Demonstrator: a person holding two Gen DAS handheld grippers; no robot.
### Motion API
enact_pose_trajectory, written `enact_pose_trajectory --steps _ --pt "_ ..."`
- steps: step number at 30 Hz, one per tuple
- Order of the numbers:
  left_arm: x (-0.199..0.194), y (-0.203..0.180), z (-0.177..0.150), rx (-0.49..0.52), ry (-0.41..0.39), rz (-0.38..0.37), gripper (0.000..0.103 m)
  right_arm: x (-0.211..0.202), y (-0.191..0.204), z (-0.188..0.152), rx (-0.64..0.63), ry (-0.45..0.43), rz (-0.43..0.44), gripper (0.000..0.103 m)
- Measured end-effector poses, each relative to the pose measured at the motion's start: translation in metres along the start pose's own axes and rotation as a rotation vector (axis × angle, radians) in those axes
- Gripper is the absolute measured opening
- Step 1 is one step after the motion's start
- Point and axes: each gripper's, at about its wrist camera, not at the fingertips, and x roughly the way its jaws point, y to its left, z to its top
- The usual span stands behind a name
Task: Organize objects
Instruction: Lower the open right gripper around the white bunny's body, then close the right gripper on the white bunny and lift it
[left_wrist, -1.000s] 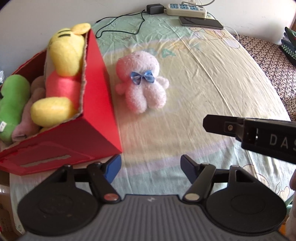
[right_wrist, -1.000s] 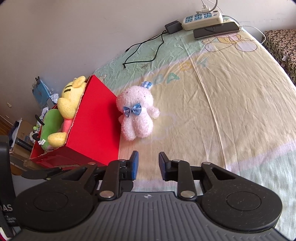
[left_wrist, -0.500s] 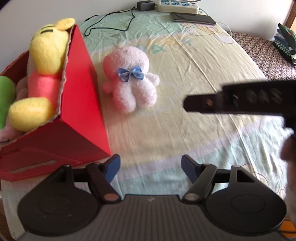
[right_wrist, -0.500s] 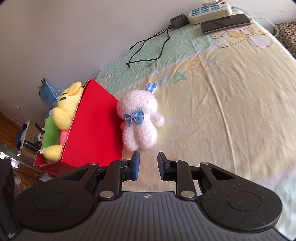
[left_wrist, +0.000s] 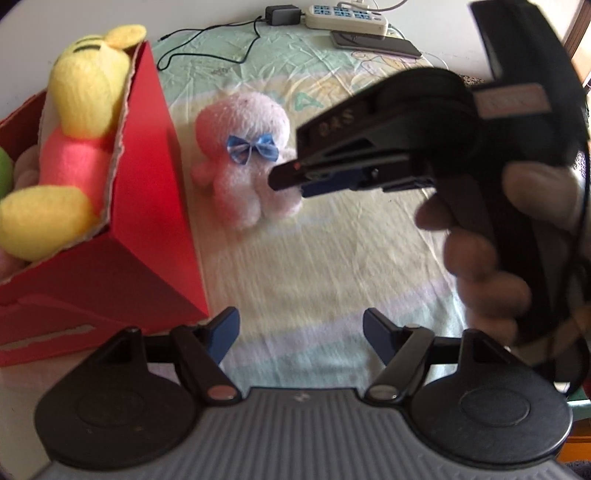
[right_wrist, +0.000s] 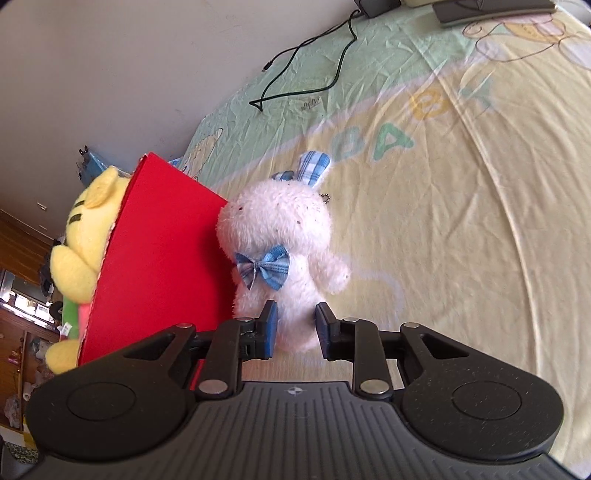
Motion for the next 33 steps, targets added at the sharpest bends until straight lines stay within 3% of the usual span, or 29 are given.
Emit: enact_pose_trajectory --steps 2,6,8,9,10,15,19,20,25,28,33 --pt "0.000 0.000 -0.002 -0.002 0.005 -0.003 0.076 0.002 -0.002 -0.001 0.015 0.004 0.015 0.027" --pt "0.000 0.001 -0.003 -0.010 0.008 -0.005 0.076 -0.004 -0.004 -0.004 0.025 -0.001 0.031 0.017" --pt "-0.002 0.001 -0.004 -0.008 0.005 -0.010 0.076 -0.010 -0.003 -0.007 0.019 -0.003 0.033 0.010" --pt "-0.003 0.000 -0.006 -0.005 0.002 -0.012 0.076 -0.013 -0.004 -0.009 0.015 0.001 0.041 0.000" --pt "-0.004 -0.001 -0.007 0.000 -0.002 -0.015 0.076 -0.016 -0.004 -0.011 0.015 0.003 0.048 0.000" --pt "-0.014 -0.005 -0.013 0.029 -0.023 -0.045 0.077 -0.030 -0.002 -0.027 -0.034 -0.033 0.029 0.002" --pt "-0.020 -0.006 -0.019 0.049 -0.035 -0.053 0.078 -0.025 0.000 -0.018 -0.022 -0.058 0.056 0.027" --pt "-0.021 -0.005 -0.020 0.047 -0.035 -0.055 0.078 -0.022 0.002 -0.016 -0.027 -0.058 0.055 0.028" --pt "-0.019 0.001 -0.020 0.020 -0.038 -0.039 0.080 0.003 0.007 -0.004 -0.043 -0.044 0.027 0.032" --pt "-0.019 0.004 -0.020 0.005 -0.038 -0.028 0.080 0.010 0.002 -0.004 -0.001 -0.037 0.052 0.034" --pt "-0.021 0.008 -0.021 -0.019 -0.034 -0.026 0.080 0.011 -0.003 -0.004 0.028 -0.012 0.083 0.024"
